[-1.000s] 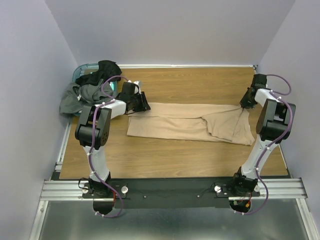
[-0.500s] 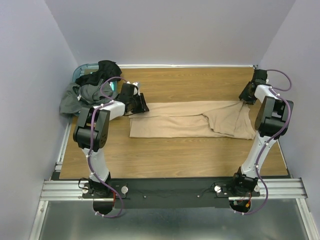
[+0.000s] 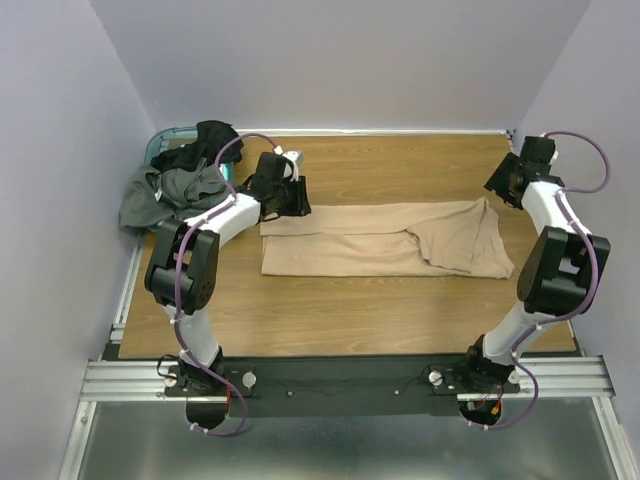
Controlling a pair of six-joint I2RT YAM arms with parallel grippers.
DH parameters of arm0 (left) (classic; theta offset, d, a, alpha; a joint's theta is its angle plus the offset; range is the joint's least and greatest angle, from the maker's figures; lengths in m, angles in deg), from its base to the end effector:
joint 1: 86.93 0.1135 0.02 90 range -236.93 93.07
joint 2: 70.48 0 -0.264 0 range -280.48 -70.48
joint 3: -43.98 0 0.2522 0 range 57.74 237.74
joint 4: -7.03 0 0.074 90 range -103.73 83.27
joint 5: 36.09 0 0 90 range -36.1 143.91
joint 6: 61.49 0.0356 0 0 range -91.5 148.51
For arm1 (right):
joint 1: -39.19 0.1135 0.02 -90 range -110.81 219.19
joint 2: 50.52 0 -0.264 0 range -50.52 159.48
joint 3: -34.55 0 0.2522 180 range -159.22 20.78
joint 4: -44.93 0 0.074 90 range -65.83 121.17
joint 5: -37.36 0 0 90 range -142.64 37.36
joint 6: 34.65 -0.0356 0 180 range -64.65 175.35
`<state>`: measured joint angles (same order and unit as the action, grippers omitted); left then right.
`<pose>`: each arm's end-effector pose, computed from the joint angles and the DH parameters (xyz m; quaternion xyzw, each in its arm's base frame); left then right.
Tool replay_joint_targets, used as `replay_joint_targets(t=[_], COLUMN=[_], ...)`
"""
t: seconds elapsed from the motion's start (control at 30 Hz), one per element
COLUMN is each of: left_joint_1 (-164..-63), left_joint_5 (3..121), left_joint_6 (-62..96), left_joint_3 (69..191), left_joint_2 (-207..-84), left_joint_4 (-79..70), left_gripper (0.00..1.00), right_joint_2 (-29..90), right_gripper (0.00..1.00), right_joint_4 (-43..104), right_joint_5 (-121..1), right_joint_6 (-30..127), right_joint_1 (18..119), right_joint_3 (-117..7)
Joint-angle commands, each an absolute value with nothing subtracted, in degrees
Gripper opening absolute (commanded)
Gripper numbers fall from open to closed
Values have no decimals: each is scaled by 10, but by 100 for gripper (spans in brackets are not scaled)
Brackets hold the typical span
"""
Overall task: Fold and stack the t-shirts
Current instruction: Fold the tshirt
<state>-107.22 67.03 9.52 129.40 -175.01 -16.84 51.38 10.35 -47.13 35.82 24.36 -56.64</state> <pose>0.3762 -0.1477 0.2124 0.0559 0.9104 -0.2319 0.3380 0.3851 -0.1055 0.2472 0.2903 0.8772 -0.0288 0.3814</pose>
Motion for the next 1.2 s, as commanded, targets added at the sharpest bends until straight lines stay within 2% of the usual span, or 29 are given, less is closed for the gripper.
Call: replay_joint_targets(t=[0.0, 0.13, 0.33, 0.5, 0.7, 0.97, 1.17], left_joint_1=[-1075, -1079, -1082, -1082, -1083, -1094, -1124], left_joint_5=[757, 817, 789, 772, 774, 889, 916], left_joint_6=[106, 93, 81, 67, 48, 64, 80], left_joint_3=[1258, 1232, 1191, 1139, 1078, 1021, 1011], left_joint_2=[-1779, -1802, -1806, -1790, -1733, -1687, -1656], left_joint_4=[-105, -71, -57, -66, -66, -80, -98], left_gripper=[45, 45, 45, 45, 45, 45, 46], right_joint_2=[457, 426, 448, 510, 614, 732, 809], right_gripper=[69, 69, 69, 69, 69, 69, 70], right_joint_4=[100, 102, 110, 122, 124, 123, 101], right_joint_5=[-523, -569, -581, -582, -546, -557, -532], right_joint_6=[338, 319, 315, 316, 343, 345, 369], right_joint_1=[255, 275, 292, 293, 293, 304, 382], right_joint_3=[-482, -416, -369, -380, -462, -611, -753])
